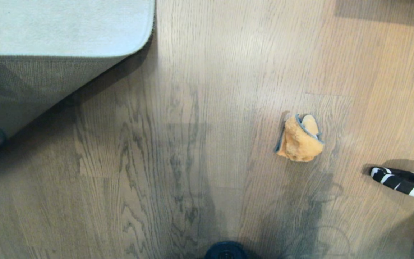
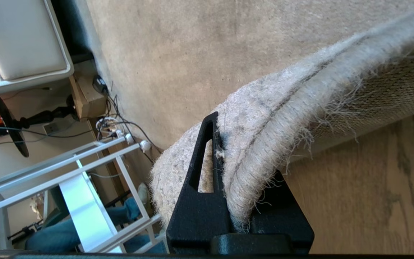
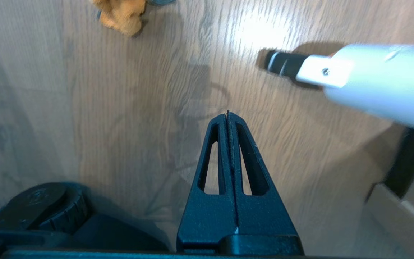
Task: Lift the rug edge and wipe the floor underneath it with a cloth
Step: Pick up the rag
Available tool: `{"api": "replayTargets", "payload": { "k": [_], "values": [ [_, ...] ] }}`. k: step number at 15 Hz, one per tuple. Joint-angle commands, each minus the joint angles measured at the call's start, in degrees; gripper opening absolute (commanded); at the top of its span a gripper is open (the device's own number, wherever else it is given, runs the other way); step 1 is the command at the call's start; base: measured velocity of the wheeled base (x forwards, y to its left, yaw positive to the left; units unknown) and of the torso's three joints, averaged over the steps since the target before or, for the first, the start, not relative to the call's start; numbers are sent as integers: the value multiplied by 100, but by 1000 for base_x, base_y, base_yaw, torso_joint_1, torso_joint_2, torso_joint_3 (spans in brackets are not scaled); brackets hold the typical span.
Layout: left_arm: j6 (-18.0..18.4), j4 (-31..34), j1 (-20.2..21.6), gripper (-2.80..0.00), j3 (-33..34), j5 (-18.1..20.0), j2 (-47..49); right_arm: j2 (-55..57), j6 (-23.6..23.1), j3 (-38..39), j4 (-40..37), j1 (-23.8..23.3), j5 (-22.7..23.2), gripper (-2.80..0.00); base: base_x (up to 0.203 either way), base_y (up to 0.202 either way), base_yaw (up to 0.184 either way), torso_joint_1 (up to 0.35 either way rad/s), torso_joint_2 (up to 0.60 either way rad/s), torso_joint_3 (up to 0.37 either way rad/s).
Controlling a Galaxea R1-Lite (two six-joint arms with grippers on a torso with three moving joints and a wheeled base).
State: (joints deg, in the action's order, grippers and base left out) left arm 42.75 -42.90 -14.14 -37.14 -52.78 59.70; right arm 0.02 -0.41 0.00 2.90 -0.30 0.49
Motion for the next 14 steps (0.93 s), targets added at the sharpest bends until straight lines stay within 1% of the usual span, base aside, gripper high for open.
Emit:
{"api": "replayTargets", "payload": {
  "k": [1,14],
  "values": [
    [31,-25,-1,-280,23,-31,-37,-2,-2,0,9,-5,4,-280,-1,118,-6,2,2,-1],
    [82,-17,-1,-280,23,-34,-107,-2,-2,0,9,-5,4,-280,0,191,-1,1,3,2]
  ]
}}
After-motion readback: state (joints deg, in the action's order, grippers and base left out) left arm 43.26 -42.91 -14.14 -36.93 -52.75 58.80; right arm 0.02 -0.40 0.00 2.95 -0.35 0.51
